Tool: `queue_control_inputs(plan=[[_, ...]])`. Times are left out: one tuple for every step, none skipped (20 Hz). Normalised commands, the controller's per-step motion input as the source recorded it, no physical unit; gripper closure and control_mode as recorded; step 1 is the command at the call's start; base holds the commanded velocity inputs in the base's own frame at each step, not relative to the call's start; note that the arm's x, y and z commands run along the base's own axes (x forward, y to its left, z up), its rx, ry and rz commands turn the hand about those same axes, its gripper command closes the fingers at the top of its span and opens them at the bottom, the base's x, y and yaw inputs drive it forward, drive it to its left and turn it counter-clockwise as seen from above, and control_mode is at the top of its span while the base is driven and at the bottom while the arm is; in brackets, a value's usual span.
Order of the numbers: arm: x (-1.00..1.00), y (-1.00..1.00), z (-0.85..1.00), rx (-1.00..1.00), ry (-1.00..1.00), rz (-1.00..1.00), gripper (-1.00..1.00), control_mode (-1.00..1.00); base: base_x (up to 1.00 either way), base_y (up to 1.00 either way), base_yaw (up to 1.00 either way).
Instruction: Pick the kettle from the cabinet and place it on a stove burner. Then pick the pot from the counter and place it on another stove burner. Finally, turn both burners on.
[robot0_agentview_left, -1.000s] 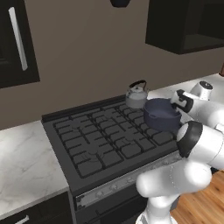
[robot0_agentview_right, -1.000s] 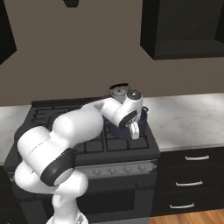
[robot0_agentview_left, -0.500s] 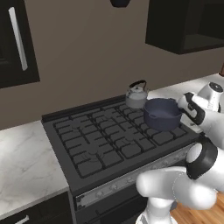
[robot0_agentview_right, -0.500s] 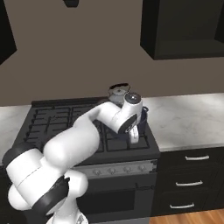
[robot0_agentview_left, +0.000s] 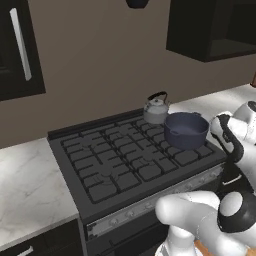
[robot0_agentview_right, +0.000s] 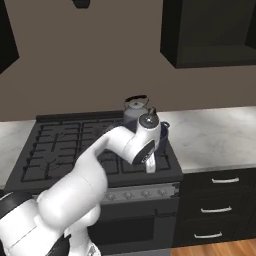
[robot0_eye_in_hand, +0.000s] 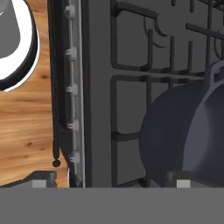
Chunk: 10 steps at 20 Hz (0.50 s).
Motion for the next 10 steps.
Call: queue_control_inputs(plan=[[-0.44,-0.05,0.0,0.05,0.0,-0.03,-1.0,-1.0,0.0,0.0,0.0],[-0.5,-0.09,0.0,0.05,-0.01,-0.05,-1.0,-1.0,0.0,0.0,0.0],[-0.51,-0.11,0.0,0.06,-0.02,-0.05,-1.0,-1.0,0.0,0.0,0.0],[-0.53,-0.12,0.0,0.06,-0.03,-0.06,-1.0,-1.0,0.0,0.0,0.0],[-0.52,-0.13,0.0,0.07,-0.03,-0.06,-1.0,-1.0,0.0,0.0,0.0],[-0.57,-0.19,0.0,0.06,-0.06,-0.07,-1.0,-1.0,0.0,0.0,0.0],[-0.54,-0.16,0.0,0.05,-0.06,-0.07,-1.0,-1.0,0.0,0.0,0.0],[-0.54,-0.18,0.0,0.06,-0.06,-0.07,-1.0,-1.0,0.0,0.0,0.0],[-0.52,-0.13,0.0,0.05,-0.04,-0.07,-1.0,-1.0,0.0,0.0,0.0],[-0.5,-0.14,0.0,0.06,-0.03,-0.07,-1.0,-1.0,0.0,0.0,0.0]])
